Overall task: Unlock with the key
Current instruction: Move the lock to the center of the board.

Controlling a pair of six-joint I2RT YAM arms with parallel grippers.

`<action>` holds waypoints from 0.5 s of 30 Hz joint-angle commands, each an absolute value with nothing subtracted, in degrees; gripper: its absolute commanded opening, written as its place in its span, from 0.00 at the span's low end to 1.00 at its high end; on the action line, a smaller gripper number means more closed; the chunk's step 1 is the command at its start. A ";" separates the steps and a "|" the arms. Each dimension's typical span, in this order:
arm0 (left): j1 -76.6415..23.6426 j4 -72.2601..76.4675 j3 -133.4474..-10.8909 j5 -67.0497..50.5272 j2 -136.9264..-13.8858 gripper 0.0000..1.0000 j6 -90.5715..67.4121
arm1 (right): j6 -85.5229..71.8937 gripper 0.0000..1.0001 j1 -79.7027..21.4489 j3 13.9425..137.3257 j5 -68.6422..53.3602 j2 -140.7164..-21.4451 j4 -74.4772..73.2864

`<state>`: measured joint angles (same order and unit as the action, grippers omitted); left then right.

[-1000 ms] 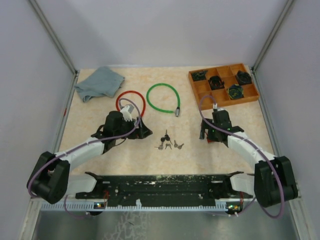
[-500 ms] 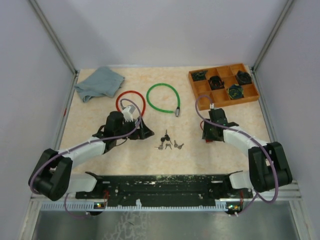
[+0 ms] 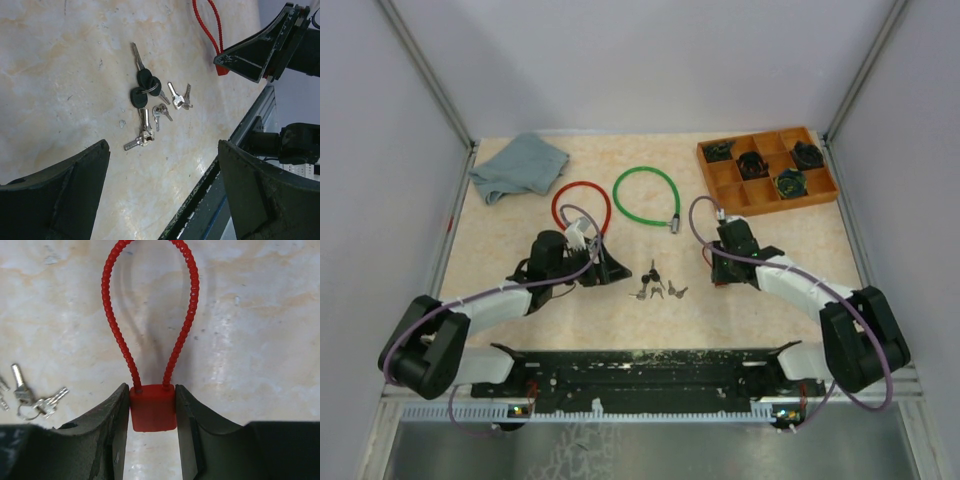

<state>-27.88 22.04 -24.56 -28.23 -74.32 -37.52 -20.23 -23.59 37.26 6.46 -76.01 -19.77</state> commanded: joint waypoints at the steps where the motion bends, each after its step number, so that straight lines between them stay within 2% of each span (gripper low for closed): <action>1: -27.95 27.71 -23.35 -31.35 -73.64 0.93 -41.16 | -21.13 0.15 -28.57 40.75 7.69 -71.35 -17.29; 7: -27.94 30.74 -20.48 -30.37 -71.75 0.92 -44.48 | -21.67 0.14 -35.41 43.24 6.77 -72.09 -14.21; 15: -27.91 31.58 -16.84 -26.90 -67.63 0.90 -47.17 | -21.97 0.14 -45.15 49.38 6.70 -79.51 -10.62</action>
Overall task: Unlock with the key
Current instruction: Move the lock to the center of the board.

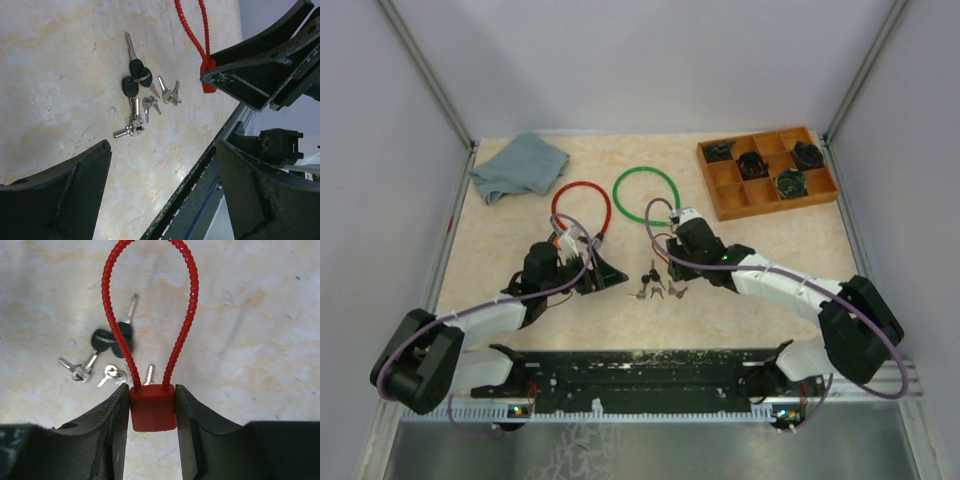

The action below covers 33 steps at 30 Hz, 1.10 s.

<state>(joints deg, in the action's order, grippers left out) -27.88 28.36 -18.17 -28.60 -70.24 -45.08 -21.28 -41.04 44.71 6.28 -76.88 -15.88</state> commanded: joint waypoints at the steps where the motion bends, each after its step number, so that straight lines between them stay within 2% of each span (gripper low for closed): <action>1: -27.87 32.07 -16.46 -26.57 -67.14 0.89 -47.94 | -22.16 0.14 -46.21 49.80 6.87 -80.46 -9.54; 7: -27.72 28.96 -12.56 -16.60 -59.31 0.87 -51.28 | -24.09 0.14 -50.18 55.82 5.53 -89.02 -5.14; 13: -27.69 20.35 -10.92 -7.40 -49.15 0.87 -48.63 | -25.97 0.17 -52.91 66.54 8.80 -101.25 -8.81; 16: -27.70 16.68 -12.06 -6.49 -47.18 0.87 -46.44 | -27.43 0.19 -53.13 69.31 8.95 -105.24 -10.77; 25: -27.73 14.00 -15.54 -8.43 -50.10 0.87 -43.10 | -28.89 0.23 -54.58 69.19 11.10 -108.23 -13.96; 33: -27.74 13.93 -17.48 -10.10 -52.54 0.86 -41.83 | -28.74 0.27 -54.65 61.48 16.31 -101.50 -20.73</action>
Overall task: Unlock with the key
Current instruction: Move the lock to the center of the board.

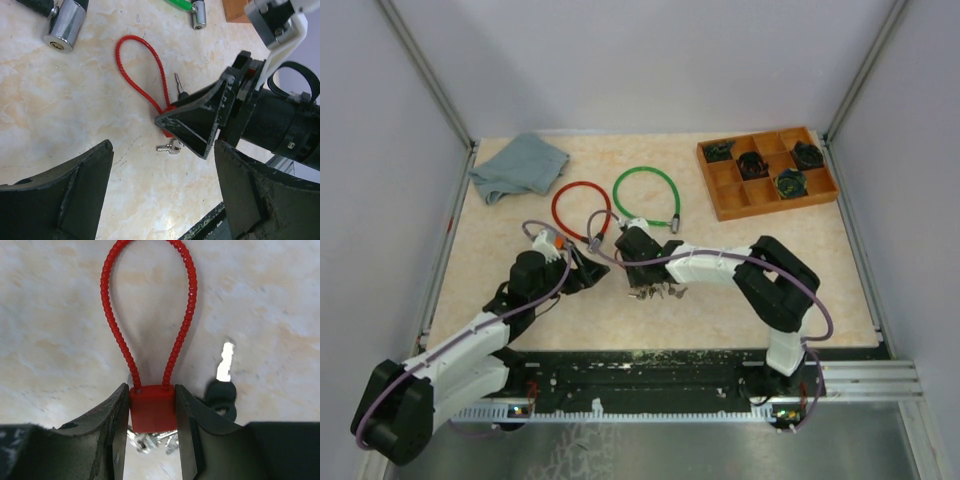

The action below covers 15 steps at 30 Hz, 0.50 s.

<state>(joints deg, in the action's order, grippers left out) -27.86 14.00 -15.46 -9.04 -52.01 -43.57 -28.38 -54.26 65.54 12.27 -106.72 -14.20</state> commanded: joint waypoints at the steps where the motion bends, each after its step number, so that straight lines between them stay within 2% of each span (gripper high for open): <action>1: -27.69 14.11 -17.37 -10.16 -52.62 0.86 -41.79 | -28.75 0.27 -54.59 60.48 16.51 -100.43 -21.71; 9: -27.73 13.89 -17.53 -9.71 -52.43 0.86 -41.35 | -27.53 0.27 -54.58 57.94 17.25 -95.63 -23.94; 15: -27.70 11.20 -18.18 -8.03 -50.71 0.86 -39.92 | -25.76 0.27 -54.71 63.43 15.57 -100.39 -20.30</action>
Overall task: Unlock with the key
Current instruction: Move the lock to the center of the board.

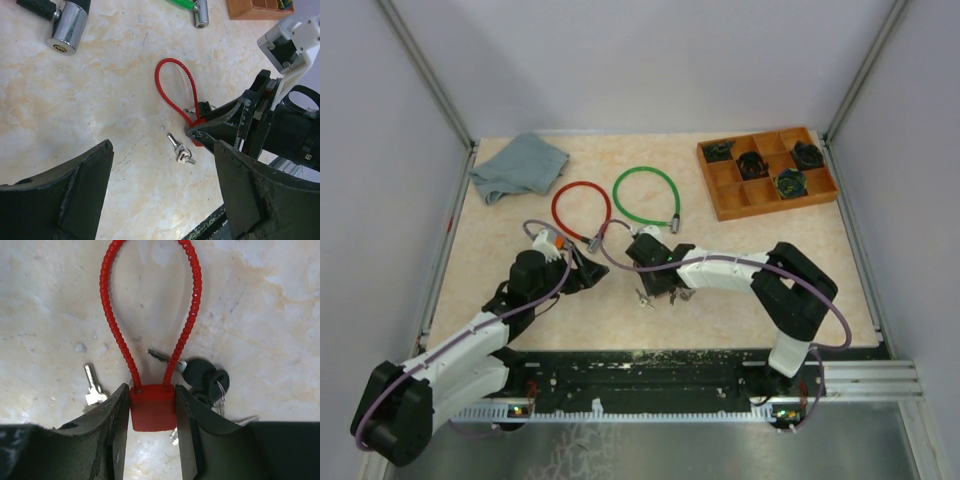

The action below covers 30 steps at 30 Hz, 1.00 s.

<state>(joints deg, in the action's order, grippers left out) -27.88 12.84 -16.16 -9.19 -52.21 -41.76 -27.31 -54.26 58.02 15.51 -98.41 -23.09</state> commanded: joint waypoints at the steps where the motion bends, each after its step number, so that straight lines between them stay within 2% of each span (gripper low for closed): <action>1: -27.69 10.97 -18.13 -7.90 -50.54 0.86 -39.85 | -25.61 0.28 -54.67 64.86 16.01 -101.74 -20.35; 10: -27.70 10.51 -17.78 -8.47 -50.45 0.87 -39.78 | -25.92 0.33 -54.67 74.55 16.33 -110.72 -20.64; 15: -27.70 11.16 -17.67 -8.84 -50.41 0.87 -39.55 | -25.01 0.49 -54.67 71.09 15.00 -106.25 -18.80; 19: -27.70 12.31 -17.91 -10.14 -51.23 0.88 -39.67 | -23.42 0.55 -54.68 66.95 13.92 -100.31 -18.24; 24: -27.70 13.17 -18.34 -12.74 -52.48 0.88 -39.90 | -21.66 0.55 -54.67 61.45 10.89 -92.04 -18.59; 30: -27.84 14.75 -18.67 -16.18 -54.58 0.88 -39.95 | -19.53 0.49 -54.58 55.23 12.79 -85.56 -20.79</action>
